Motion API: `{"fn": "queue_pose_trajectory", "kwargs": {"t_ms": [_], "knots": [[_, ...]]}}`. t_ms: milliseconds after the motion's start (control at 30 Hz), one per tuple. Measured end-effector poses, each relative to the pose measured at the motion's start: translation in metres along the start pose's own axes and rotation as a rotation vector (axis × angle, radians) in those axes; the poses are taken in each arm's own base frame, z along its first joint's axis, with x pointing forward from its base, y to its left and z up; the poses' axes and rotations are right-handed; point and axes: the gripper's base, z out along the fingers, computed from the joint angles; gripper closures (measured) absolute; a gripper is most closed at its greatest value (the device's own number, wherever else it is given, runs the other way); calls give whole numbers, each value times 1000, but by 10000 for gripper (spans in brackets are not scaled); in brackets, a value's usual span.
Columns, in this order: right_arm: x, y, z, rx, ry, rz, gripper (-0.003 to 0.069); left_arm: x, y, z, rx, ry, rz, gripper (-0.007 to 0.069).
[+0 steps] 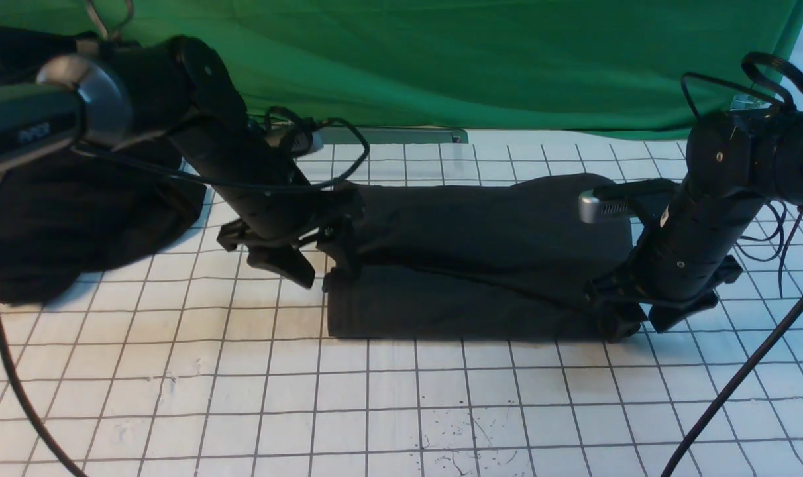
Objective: Fold a long-sleeved shirt over a white checkered tablecloth.
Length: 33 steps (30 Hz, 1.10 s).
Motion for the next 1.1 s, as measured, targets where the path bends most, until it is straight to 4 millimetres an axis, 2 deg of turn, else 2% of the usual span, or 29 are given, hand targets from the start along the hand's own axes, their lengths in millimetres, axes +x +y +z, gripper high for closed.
{"fn": "queue_pose_trajectory", "kwargs": {"t_ms": [67, 133, 167, 200, 267, 300, 333, 467, 567, 633, 733, 933, 1100], "knots": [[-1, 0, 0, 0, -13, 0, 235, -1, 2, 5, -3, 2, -8, 220], [-2, 0, 1, -2, -25, 2, 352, -2, 5, 17, -5, 9, -46, 308], [-2, 0, 0, -2, -26, 1, 365, -2, 5, 18, -5, 10, -47, 316], [-3, 0, 2, -3, -27, 2, 456, -2, 6, 25, 2, 21, -69, 393], [-3, 0, 5, -2, -18, -6, 584, -2, 6, 28, 22, 27, -90, 494], [-3, 0, 5, -2, -18, -6, 584, -2, 5, 28, 25, 27, -91, 512], [-2, 0, 6, -2, -8, -28, 618, -2, 4, 27, 33, 24, -82, 562], [2, 0, 4, -3, 34, -43, 626, -1, 1, 18, 37, 28, -59, 569], [7, 0, -1, -5, 69, -45, 627, 2, -4, 3, 27, 25, -30, 569], [19, 1, -13, -13, 107, -41, 627, 10, -13, -13, 14, 32, 9, 569], [31, 1, -20, -16, 126, -38, 627, 21, -22, -21, 6, 49, 40, 569], [64, -1, -29, -17, 143, -33, 627, 55, -26, -17, -8, 103, 50, 569], [82, -3, -16, -18, 165, -20, 624, 74, -16, -1, -10, 159, -1, 569]]}}
